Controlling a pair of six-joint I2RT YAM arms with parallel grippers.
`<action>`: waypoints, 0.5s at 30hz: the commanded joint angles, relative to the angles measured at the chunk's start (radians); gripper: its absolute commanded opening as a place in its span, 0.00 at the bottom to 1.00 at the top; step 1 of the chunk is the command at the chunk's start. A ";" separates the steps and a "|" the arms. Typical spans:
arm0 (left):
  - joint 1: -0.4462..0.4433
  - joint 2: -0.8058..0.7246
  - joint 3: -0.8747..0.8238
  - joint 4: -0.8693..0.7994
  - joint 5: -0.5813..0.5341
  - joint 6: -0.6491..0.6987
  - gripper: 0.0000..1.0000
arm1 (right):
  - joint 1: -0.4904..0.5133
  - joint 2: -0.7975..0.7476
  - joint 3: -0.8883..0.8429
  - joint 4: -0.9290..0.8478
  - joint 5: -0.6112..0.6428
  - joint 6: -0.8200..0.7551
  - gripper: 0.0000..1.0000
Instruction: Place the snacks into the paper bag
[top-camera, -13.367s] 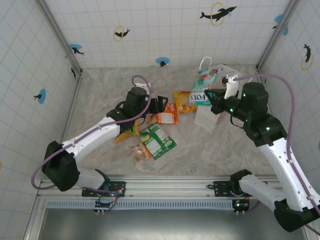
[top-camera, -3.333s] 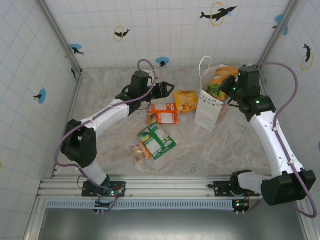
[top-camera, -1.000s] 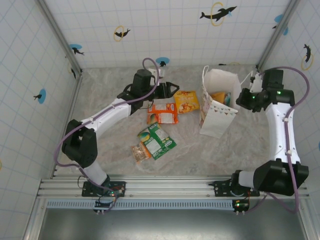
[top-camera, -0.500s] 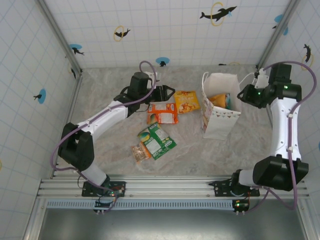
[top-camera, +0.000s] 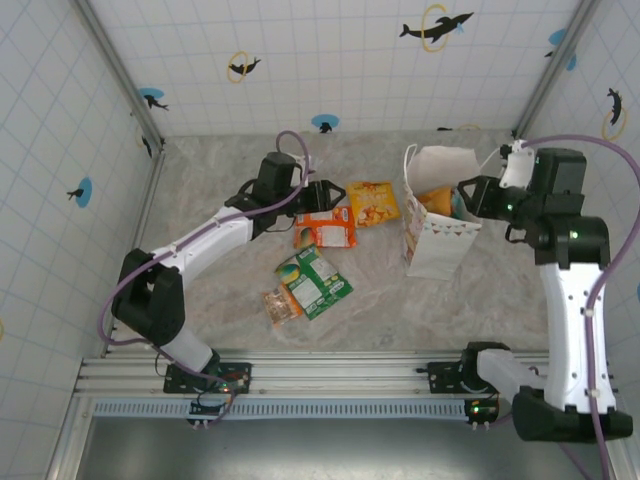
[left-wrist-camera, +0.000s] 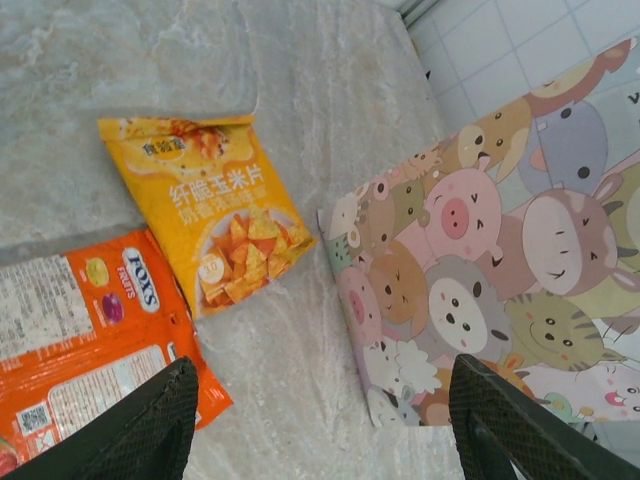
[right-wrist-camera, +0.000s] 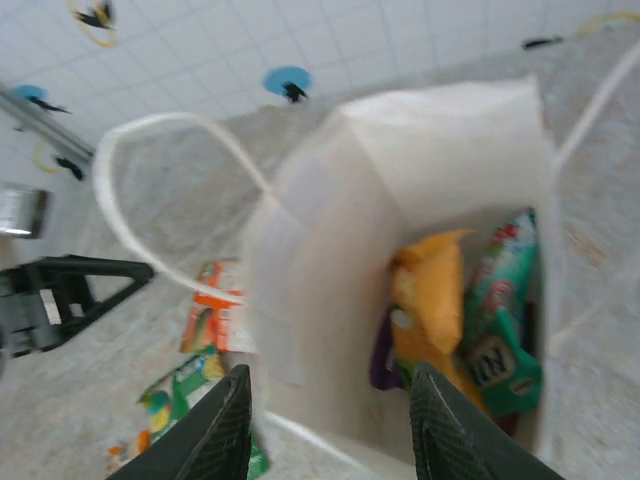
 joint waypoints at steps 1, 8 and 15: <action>0.012 -0.047 -0.033 -0.014 0.026 -0.030 0.68 | 0.058 -0.023 -0.037 0.138 -0.022 0.061 0.44; 0.056 -0.069 -0.107 -0.021 0.066 -0.081 0.67 | 0.267 0.002 -0.043 0.160 0.066 0.100 0.42; 0.114 -0.085 -0.164 -0.144 0.072 -0.049 0.67 | 0.514 0.064 -0.041 0.209 0.195 0.103 0.41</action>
